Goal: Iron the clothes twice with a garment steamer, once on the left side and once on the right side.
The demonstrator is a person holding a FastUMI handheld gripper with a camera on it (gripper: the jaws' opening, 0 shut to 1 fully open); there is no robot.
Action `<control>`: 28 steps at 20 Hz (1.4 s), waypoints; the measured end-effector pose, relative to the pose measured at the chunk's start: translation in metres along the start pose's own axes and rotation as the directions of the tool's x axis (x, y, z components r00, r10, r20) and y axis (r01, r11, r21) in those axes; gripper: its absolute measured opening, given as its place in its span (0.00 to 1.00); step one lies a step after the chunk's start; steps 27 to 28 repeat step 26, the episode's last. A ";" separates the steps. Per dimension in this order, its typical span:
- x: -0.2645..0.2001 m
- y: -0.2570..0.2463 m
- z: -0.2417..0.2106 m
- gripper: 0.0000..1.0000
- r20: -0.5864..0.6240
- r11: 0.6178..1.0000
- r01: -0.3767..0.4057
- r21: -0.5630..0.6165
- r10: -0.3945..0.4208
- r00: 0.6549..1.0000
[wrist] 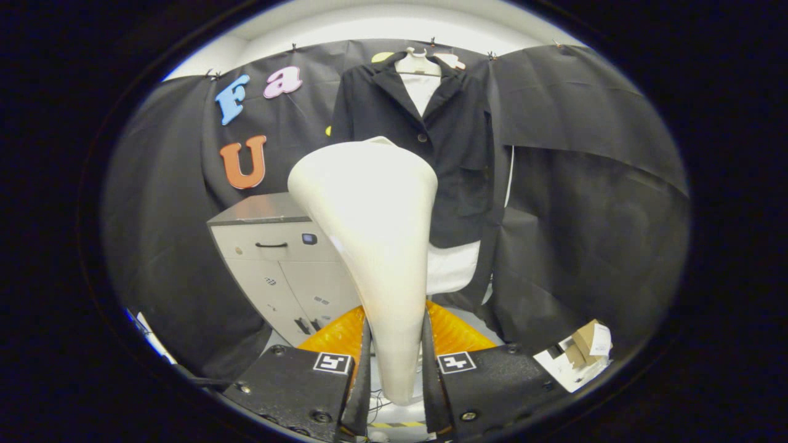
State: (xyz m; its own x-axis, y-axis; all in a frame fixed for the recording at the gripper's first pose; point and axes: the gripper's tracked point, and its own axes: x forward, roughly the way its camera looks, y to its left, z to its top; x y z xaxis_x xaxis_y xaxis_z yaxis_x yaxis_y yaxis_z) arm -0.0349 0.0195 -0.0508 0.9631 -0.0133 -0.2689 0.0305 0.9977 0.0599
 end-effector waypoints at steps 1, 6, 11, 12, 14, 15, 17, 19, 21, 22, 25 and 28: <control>-0.006 0.002 -0.002 0.38 0.010 1.000 -0.005 -0.001 0.005 1.000; -0.034 0.012 -0.013 0.38 0.041 1.000 -0.017 -0.003 0.017 0.999; -0.054 0.016 -0.025 0.38 0.066 1.000 0.001 -0.002 -0.001 0.998; -0.056 0.018 -0.028 0.38 0.064 1.000 -0.003 0.003 0.002 0.998; -0.058 0.021 -0.031 0.38 0.062 1.000 -0.006 0.005 0.006 0.998; -0.058 0.022 -0.030 0.38 0.064 1.000 -0.005 0.011 0.004 0.998; -0.058 0.024 -0.032 0.38 0.060 1.000 -0.008 0.012 0.007 0.998; -0.057 0.024 -0.031 0.38 0.059 1.000 -0.007 0.010 0.006 0.998; -0.055 0.025 -0.032 0.38 0.057 1.000 -0.004 0.013 0.003 0.998; -0.055 0.026 -0.032 0.38 0.057 1.000 -0.001 0.013 0.000 0.998; -0.053 0.029 -0.033 0.38 0.054 1.000 -0.001 0.017 0.000 0.999; -0.052 0.030 -0.033 0.38 0.053 1.000 -0.002 0.015 0.001 0.999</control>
